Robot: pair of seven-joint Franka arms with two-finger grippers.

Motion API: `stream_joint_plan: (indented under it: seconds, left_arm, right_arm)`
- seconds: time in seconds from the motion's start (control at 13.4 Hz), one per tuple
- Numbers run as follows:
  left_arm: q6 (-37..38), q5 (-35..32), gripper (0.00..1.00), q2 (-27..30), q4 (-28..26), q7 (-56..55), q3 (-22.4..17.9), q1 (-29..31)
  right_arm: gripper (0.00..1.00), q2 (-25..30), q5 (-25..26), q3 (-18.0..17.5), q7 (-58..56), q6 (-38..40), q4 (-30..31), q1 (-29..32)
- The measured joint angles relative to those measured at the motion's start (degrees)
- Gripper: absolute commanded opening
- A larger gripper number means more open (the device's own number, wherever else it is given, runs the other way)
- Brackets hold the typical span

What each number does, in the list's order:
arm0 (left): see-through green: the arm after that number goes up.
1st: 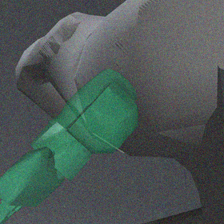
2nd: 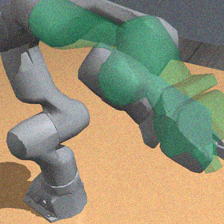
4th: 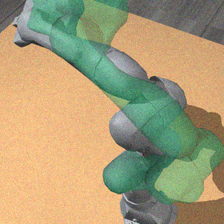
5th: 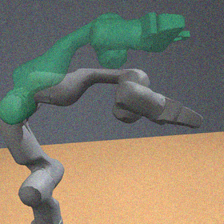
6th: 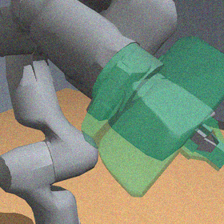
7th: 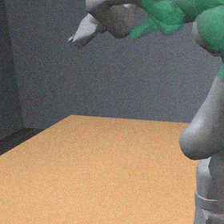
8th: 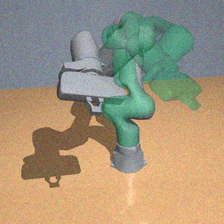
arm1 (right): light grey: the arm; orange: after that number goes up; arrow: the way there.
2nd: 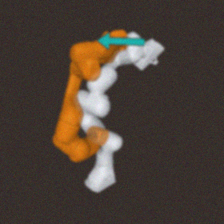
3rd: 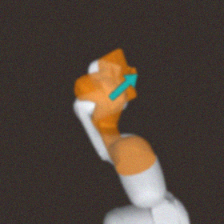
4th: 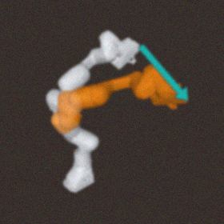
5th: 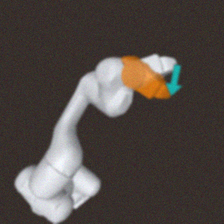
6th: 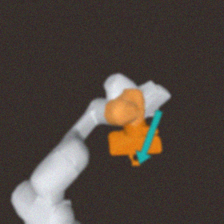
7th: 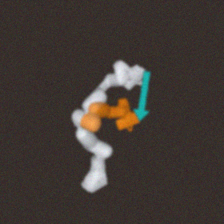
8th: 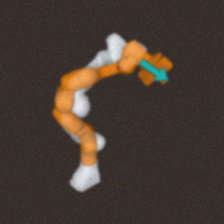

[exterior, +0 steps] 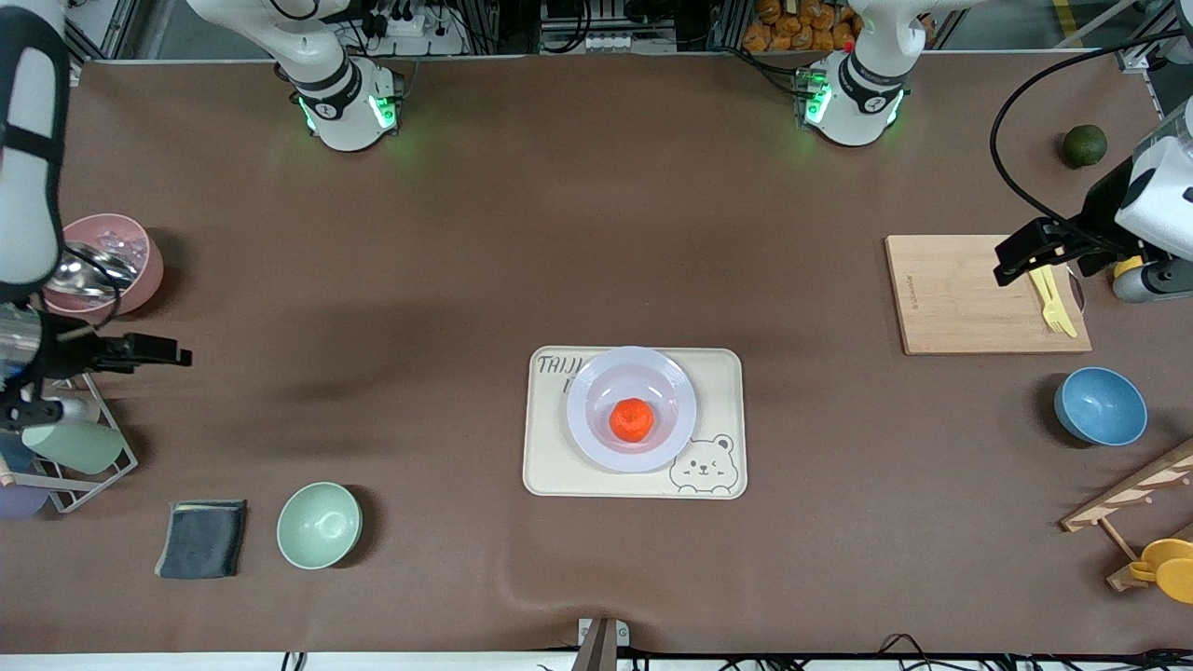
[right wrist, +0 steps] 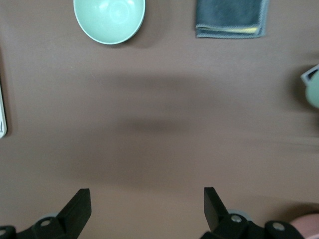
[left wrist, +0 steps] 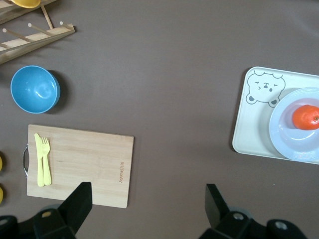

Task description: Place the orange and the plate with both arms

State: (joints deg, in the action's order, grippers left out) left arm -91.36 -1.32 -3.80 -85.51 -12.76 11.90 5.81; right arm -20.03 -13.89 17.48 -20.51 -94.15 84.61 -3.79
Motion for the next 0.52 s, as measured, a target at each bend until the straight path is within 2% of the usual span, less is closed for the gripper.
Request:
stream_joint_plan:
  seconds: [0.15, 0.52]
  left_arm:
    - [-0.17, 0.0, 1.0, 0.02, 0.02, 0.0, -0.05, 0.03]
    - [-0.22, 0.0, 1.0, 0.86, 0.07, -0.05, -0.22, 1.14]
  right_arm:
    - [1.0, 2.91, 2.49, -2.92, -1.22, 1.61, -0.03, 3.18]
    - [1.0, 9.43, 9.22, -10.38, -1.39, 4.85, -0.04, 6.34]
